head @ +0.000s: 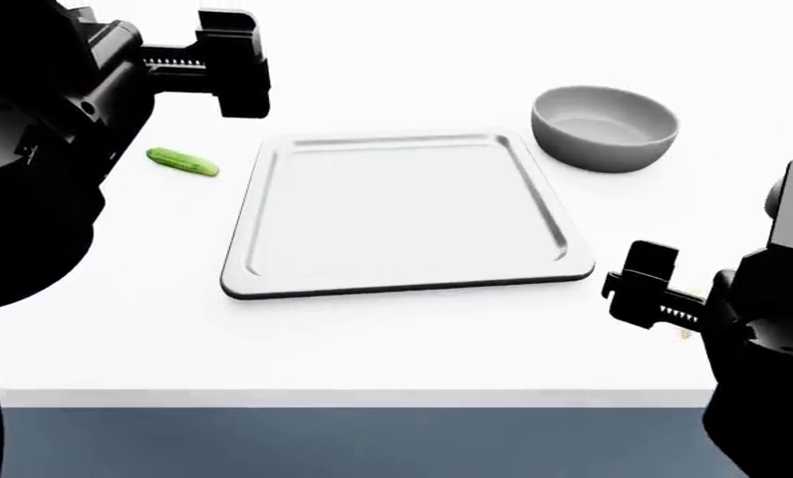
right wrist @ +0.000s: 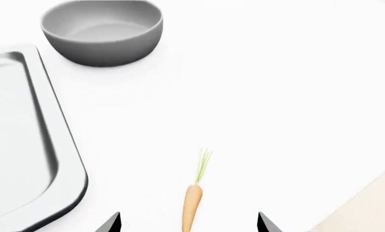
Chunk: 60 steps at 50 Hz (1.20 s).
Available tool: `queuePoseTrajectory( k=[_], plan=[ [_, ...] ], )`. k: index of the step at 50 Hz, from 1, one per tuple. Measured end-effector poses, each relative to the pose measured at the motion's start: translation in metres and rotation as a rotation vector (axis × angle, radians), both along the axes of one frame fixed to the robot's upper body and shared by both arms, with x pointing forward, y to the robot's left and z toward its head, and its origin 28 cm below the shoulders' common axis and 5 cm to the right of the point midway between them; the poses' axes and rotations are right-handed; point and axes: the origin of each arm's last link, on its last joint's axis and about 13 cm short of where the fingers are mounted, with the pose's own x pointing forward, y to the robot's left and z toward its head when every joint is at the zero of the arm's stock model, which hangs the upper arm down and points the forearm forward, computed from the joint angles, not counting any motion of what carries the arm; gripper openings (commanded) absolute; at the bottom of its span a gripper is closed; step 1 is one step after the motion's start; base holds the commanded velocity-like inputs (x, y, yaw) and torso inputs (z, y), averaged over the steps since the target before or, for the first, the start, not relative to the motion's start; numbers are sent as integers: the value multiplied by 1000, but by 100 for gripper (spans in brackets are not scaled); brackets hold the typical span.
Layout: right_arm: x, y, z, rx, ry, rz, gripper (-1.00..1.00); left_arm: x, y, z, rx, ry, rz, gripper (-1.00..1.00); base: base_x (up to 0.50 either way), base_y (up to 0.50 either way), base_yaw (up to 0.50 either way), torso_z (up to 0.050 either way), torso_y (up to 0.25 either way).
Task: Place the two vegetables and bowl onto the tray for setting up a vegetable dip station.
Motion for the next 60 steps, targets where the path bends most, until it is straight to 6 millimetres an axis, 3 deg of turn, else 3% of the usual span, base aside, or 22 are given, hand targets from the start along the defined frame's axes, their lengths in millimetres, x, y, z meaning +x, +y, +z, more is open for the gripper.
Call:
queuePoseTrajectory(
  k=[23,60],
  plan=[
    [30,-2,-15,-13,54,-31,100,0,-1,-1,5,1,-2,100,0,0,0,0,0],
    [56,-8,-43,-39,161,-70,100,0,-2,-1,9,2,-5,100,0,0,0,0,0]
  ],
)
